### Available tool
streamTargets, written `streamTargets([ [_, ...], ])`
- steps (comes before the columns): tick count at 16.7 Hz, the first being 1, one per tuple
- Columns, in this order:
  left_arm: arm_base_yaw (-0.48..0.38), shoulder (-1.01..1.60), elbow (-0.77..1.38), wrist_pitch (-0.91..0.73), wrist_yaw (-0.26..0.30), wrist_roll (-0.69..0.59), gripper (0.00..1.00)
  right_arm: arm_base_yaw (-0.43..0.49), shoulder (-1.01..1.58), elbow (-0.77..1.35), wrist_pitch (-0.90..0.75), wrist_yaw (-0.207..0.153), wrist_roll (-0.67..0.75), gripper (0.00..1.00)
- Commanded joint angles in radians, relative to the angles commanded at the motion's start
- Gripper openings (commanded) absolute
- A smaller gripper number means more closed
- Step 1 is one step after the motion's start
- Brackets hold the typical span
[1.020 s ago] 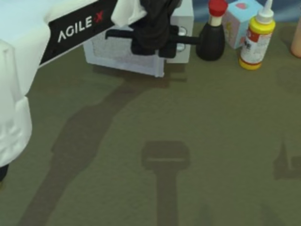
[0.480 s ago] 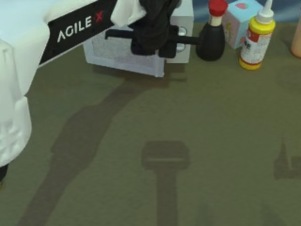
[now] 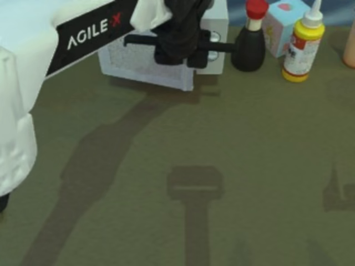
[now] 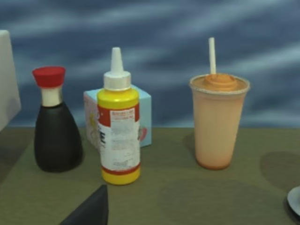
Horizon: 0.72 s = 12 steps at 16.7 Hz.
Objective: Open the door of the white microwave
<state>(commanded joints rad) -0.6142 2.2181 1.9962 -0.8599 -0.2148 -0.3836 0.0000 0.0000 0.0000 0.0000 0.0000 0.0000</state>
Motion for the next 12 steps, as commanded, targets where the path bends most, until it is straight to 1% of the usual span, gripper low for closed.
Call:
streamTargets([
  [6,-0.008,0.002,-0.005,0.002,0.008,-0.003,0.00,0.000,0.000,0.000,0.000,0.000,0.000,1.00],
  [12,0.010,-0.072,-0.116,0.060,0.039,0.073,0.00,0.000,0.000,0.000,0.000,0.000,0.000,1.00],
])
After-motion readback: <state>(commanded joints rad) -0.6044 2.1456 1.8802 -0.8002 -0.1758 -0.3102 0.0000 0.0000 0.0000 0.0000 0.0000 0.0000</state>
